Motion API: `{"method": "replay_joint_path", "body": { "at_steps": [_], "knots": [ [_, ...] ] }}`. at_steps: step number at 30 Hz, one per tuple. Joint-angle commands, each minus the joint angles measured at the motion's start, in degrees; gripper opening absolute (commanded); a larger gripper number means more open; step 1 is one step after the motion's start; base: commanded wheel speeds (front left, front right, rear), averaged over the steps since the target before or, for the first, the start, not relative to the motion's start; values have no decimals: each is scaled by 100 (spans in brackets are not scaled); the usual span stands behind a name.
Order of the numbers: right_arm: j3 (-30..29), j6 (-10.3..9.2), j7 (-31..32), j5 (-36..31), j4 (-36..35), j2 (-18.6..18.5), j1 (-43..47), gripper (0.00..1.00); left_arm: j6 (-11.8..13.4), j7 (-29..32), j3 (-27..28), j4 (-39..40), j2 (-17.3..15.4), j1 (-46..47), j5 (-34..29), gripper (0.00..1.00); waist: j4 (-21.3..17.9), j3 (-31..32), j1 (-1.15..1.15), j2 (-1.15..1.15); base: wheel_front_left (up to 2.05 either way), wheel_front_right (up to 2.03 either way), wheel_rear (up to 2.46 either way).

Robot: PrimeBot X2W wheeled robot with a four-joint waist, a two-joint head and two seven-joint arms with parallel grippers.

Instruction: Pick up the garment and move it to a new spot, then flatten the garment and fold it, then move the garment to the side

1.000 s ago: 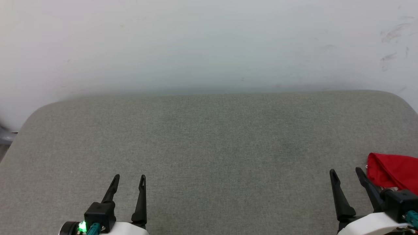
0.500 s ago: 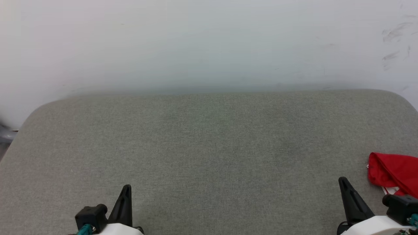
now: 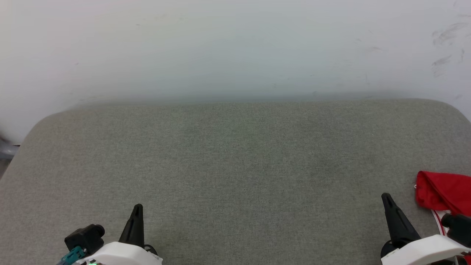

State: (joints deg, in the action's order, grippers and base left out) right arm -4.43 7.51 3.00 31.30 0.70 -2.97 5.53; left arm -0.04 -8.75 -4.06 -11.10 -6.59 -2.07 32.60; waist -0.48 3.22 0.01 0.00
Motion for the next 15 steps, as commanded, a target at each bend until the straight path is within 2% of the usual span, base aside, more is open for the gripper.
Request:
{"method": "replay_joint_path", "body": {
  "at_steps": [1, 15],
  "knots": [
    [-21, -1, 8, 280, -14, 1, -197, 0, -50, 52, 71, 59, 6, 178, 260, 0, 1, -6, 0, 0, 0, 0, 0],
    [-60, -1, 80, 1460, 254, 4, -409, 0, -197, 352, 271, -8, 78, 325, 1418, 0, 8, -52, 0, 0, 0, 0, 0]
  ]
}}
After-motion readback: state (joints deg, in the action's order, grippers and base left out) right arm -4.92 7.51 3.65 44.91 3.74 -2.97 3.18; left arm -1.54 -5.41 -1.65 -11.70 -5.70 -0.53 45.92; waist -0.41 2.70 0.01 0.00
